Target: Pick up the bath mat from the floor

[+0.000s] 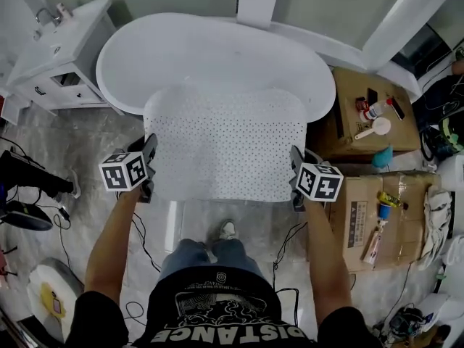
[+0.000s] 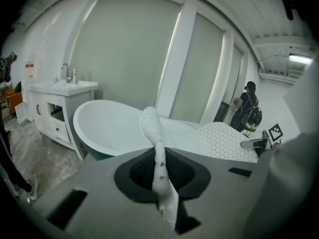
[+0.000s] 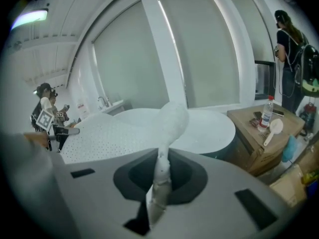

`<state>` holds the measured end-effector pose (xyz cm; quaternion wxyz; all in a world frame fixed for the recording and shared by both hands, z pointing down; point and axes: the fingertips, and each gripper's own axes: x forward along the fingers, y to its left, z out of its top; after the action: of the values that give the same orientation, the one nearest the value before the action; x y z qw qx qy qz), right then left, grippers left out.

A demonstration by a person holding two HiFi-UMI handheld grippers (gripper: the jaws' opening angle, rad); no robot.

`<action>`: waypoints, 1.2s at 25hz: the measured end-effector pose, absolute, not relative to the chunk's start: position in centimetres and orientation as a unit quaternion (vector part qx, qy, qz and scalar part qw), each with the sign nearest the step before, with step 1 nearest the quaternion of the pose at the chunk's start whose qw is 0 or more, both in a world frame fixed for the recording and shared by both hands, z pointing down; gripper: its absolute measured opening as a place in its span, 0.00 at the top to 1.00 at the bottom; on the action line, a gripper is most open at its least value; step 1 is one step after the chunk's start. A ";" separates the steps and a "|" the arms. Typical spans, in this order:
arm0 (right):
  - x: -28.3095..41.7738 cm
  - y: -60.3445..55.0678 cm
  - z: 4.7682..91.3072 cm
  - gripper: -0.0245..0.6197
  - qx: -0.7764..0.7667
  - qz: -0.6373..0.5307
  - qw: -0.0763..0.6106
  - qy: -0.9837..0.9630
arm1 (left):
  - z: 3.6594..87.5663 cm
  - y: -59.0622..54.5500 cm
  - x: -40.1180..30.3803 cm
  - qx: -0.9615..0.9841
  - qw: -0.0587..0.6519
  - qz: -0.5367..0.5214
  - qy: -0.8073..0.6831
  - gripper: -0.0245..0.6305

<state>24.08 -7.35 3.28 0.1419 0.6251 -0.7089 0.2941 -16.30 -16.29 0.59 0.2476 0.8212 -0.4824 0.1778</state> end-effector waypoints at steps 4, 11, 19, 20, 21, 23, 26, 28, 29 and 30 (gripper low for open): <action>24.3 -8.0 -0.3 0.92 0.637 0.280 0.110 -0.710 | -3.0 -16.5 -15.7 0.827 0.223 0.159 -0.491 0.89; 23.9 -9.0 -6.4 0.92 0.656 0.239 0.075 -0.712 | -8.3 -17.4 -16.7 0.828 0.205 0.105 -0.512 0.89; 21.1 -9.8 -12.0 0.92 0.677 0.187 0.054 -0.710 | -12.9 -18.6 -17.5 0.844 0.158 0.085 -0.505 0.90; 20.8 -9.8 -12.6 0.92 0.679 0.181 0.053 -0.710 | -13.6 -18.8 -17.5 0.847 0.148 0.086 -0.504 0.90; 20.6 -10.0 -13.1 0.92 0.681 0.174 0.051 -0.709 | -14.3 -19.1 -17.6 0.849 0.138 0.087 -0.503 0.90; 20.2 -10.2 -14.1 0.92 0.684 0.165 0.046 -0.709 | -15.6 -19.5 -17.7 0.852 0.121 0.085 -0.502 0.90; 20.0 -10.1 -15.1 0.92 0.691 0.156 0.042 -0.705 | -17.0 -19.8 -18.1 0.853 0.101 0.086 -0.504 0.90; 19.9 -9.9 -15.7 0.92 0.695 0.149 0.041 -0.703 | -17.7 -19.9 -18.6 0.853 0.091 0.083 -0.507 0.90; 19.8 -9.8 -16.0 0.92 0.696 0.144 0.042 -0.702 | -18.0 -20.0 -18.8 0.853 0.089 0.081 -0.508 0.90; 19.8 -9.7 -16.4 0.92 0.698 0.140 0.042 -0.701 | -18.3 -20.1 -18.9 0.853 0.087 0.078 -0.509 0.90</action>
<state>19.82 -9.68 -16.44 0.0416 0.6980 -0.7010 0.1402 -18.93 -20.09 -18.28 0.0872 0.8529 -0.5088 0.0776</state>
